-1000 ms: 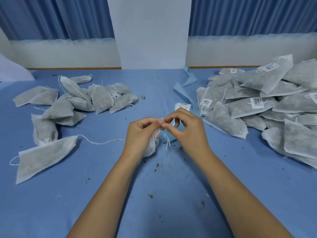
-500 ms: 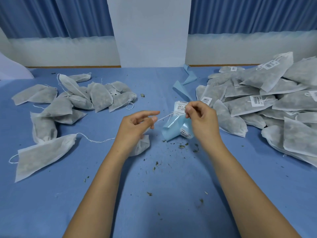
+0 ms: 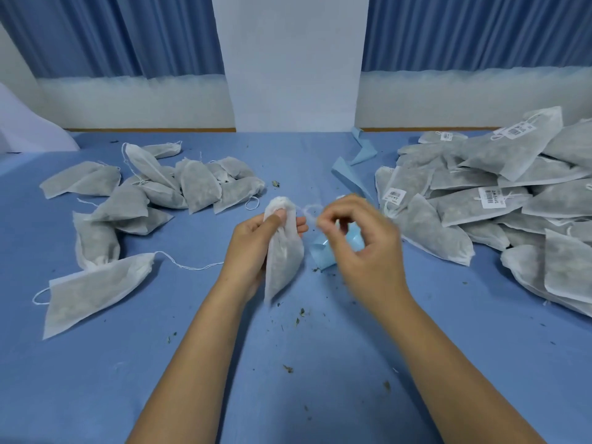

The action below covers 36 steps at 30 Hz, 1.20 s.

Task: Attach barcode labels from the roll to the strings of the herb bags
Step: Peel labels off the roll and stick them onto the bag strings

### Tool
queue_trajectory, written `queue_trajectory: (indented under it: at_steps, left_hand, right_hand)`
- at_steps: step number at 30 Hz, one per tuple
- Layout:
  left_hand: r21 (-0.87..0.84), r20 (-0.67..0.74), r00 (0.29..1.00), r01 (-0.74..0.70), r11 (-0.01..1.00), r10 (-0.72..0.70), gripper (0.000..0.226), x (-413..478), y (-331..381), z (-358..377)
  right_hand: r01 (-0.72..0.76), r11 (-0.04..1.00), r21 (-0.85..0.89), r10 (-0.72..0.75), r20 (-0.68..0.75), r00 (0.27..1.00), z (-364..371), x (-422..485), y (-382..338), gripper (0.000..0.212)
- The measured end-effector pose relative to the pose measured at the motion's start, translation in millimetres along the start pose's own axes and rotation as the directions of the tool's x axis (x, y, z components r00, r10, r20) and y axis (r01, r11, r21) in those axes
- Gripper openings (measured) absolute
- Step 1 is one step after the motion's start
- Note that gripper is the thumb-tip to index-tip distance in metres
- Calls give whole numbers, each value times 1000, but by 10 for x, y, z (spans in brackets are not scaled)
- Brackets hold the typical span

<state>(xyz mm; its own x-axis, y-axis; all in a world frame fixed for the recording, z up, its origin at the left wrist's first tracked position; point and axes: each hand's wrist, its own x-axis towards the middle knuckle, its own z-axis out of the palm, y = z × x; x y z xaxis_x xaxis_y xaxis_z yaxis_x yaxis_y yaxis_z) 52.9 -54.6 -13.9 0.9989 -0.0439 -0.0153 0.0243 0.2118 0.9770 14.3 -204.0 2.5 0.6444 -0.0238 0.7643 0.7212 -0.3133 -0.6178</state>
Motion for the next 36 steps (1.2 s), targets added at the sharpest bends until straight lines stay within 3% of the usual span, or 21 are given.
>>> queue_trajectory:
  at_steps: [1, 3, 7, 11, 13, 15, 17, 19, 22, 23, 25, 27, 29, 30, 31, 32, 33, 36]
  left_hand:
    - [-59, 7, 1000, 9, 998, -9, 28, -7, 13, -1]
    - [-195, 24, 999, 32, 980, -28, 31, -18, 31, -2]
    - [-429, 114, 992, 100, 898, -56, 42, 7, 30, -8]
    - [-468, 147, 987, 120, 875, -56, 40, 17, 33, 11]
    - [-393, 102, 995, 32, 919, 8, 34, 26, 7, 36]
    - [-166, 27, 995, -88, 982, 94, 32, 24, -20, 54]
    - [105, -5, 983, -184, 977, 185, 52, 16, -48, 49]
    - [262, -3, 971, -228, 938, 237, 76, 16, -80, 49]
    - [329, -79, 928, -322, 888, 365, 73, 28, -118, 56]
    - [335, -112, 907, -350, 875, 406, 69, 30, -122, 56]
    - [337, -159, 876, -385, 859, 455, 65, 24, -123, 48]
    - [341, -181, 853, -412, 845, 489, 60, 21, -134, 45]
    - [406, -188, 825, -429, 807, 533, 54, 42, -144, 55]
    - [438, -190, 813, -432, 788, 551, 51, 52, -144, 64]
    - [461, -185, 799, -444, 768, 573, 48, 65, -142, 75]
    - [483, -168, 783, -465, 742, 599, 46, 88, -145, 85]
    - [510, -138, 769, -485, 710, 624, 44, 115, -153, 100]
    - [583, -15, 750, -531, 615, 661, 41, 221, -156, 203]
  right_hand:
    - [62, 997, -45, -57, 102, 993, 59, -35, -4, 9]
    - [55, 989, -139, -21, 234, 972, 146, -77, 44, 7]
    - [-164, 958, -234, 232, 304, 924, 178, -136, 165, 5]
    - [-375, 919, -124, 394, 352, 849, 181, -135, 171, 19]
    - [-390, 914, -112, 404, 344, 848, 188, -131, 155, 23]
    - [-374, 921, -109, 389, 301, 871, 181, -118, 157, 19]
    - [-353, 928, -122, 373, 237, 897, 150, -93, 172, 14]
    - [-331, 935, -129, 353, 236, 905, 133, -87, 185, 8]
    - [-291, 948, -126, 317, 329, 890, 105, -73, 156, 6]
    - [-284, 948, -143, 315, 312, 896, 60, -45, 163, 8]
    - [-339, 901, -272, 385, 137, 913, -127, 53, 242, 18]
    - [-523, 714, -466, 578, -29, 815, -401, 148, 363, 33]
    - [-661, 482, -574, 819, 28, 573, -601, 166, 438, 44]
    - [-680, 411, -608, 889, 102, 446, -636, 145, 456, 45]
    - [-681, 391, -620, 912, 161, 377, -648, 118, 489, 42]
    - [-687, 411, -599, 907, 195, 373, -644, 103, 520, 37]
    - [-708, 463, -534, 884, 217, 414, -638, 99, 547, 30]
    - [-743, 625, -239, 780, 223, 584, -620, 126, 605, 16]
